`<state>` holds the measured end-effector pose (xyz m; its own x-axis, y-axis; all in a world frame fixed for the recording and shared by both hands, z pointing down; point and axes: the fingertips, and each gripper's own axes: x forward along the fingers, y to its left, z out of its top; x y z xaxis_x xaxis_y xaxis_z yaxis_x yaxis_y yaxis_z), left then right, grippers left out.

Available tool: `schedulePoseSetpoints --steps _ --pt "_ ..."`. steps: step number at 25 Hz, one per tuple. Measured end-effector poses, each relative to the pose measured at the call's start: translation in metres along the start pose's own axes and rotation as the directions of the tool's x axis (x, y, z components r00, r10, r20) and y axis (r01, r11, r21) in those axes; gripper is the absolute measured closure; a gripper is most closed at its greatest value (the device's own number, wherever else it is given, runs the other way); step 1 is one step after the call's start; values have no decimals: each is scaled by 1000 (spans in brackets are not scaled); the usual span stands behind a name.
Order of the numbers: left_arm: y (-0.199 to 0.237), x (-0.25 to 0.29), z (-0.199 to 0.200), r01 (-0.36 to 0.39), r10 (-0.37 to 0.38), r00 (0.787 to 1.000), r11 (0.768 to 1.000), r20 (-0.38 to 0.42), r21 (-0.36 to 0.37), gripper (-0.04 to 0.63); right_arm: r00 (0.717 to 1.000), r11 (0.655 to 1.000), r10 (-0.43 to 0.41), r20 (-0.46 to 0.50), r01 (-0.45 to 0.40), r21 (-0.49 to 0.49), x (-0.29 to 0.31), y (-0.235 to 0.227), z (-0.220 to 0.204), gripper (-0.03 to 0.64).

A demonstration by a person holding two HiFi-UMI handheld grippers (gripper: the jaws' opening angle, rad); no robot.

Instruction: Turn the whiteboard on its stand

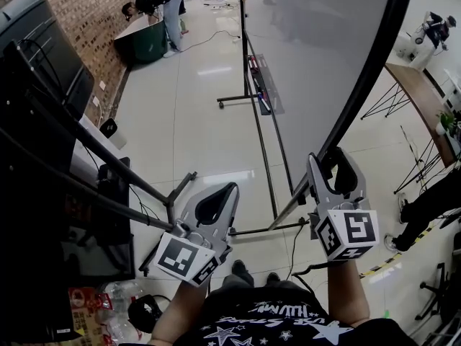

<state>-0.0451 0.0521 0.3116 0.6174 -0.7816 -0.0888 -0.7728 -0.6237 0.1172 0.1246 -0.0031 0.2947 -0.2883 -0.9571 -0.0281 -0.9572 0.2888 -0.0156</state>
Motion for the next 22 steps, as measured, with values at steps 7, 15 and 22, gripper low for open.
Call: schedulePoseSetpoints --steps 7,15,22 --pt "-11 -1 3 -1 1 1000 1000 12 18 591 999 999 26 23 -26 -30 -45 14 13 379" --pt "-21 2 -2 11 -11 1000 1000 3 17 591 993 996 85 76 -84 -18 -57 61 14 505" --pt "-27 2 -7 15 -15 1000 1000 -6 11 591 982 984 178 58 -177 -31 -54 90 5 585"
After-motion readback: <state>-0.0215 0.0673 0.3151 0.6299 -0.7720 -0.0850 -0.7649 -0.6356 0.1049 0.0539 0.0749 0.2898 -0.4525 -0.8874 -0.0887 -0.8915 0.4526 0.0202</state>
